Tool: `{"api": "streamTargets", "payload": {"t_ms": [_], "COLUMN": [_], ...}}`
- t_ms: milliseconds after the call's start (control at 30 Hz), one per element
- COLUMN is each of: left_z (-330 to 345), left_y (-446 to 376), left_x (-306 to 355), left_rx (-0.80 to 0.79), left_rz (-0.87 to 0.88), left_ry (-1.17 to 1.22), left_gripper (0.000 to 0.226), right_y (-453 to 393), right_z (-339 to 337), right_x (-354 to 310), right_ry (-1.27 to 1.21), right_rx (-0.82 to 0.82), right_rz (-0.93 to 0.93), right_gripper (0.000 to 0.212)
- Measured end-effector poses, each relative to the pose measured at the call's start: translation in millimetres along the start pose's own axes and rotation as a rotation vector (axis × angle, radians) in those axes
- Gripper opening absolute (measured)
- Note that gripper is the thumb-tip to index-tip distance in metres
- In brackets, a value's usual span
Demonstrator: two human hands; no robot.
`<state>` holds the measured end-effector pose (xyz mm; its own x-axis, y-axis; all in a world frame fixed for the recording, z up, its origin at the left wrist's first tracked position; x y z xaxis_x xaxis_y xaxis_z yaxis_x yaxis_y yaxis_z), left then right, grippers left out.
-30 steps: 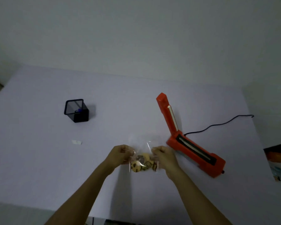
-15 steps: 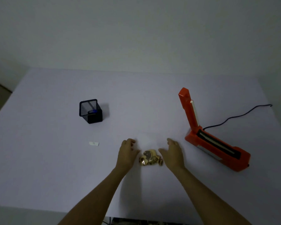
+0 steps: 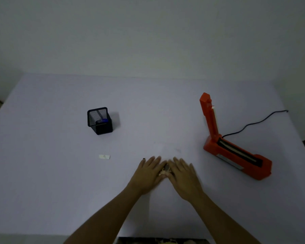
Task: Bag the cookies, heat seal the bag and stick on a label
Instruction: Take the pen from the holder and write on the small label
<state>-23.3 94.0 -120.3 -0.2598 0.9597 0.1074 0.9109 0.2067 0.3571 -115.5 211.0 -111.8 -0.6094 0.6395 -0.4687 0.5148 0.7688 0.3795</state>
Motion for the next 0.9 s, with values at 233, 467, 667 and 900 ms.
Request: {"api": "streamTargets", "payload": {"t_ms": [233,467,667,900], "left_z": [1.1,-48.5,-89.5,-82.5], "left_y": [2.1,47.9,96.0,88.1], "left_x": [-3.5,-44.9,-169.0,-248.5], "left_rx": [-0.054,0.164,0.429,0.258], "left_rz": [-0.038,-0.248,-0.568,-0.499], "left_ry": [0.061,0.152,0.073,0.000], "left_gripper": [0.079,0.072,0.060,0.064], "right_y": [0.0,-29.4,-93.0,-157.1], "right_z": [-2.6,-17.3,-35.0,-35.6], "right_x": [3.8,-62.4,-196.6,-264.5], "right_ry": [-0.030,-0.117,-0.285,-0.150], "right_rx": [0.016,0.003,0.080,0.239], "right_rz": [0.044,-0.107,-0.341,-0.241], "right_gripper": [0.105,0.073,0.060,0.040]}}
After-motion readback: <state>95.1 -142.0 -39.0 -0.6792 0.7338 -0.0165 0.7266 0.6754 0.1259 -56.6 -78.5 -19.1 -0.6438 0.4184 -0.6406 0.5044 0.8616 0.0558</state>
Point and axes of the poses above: each hand's wrist, its own y-axis away from the middle knuckle, its own z-axis out of the palm, x = y × z, the point moved 5 cm from there along -y, towards the middle knuckle, and after that the axes turned 12 degrees about -y, right-handed, at the moved point
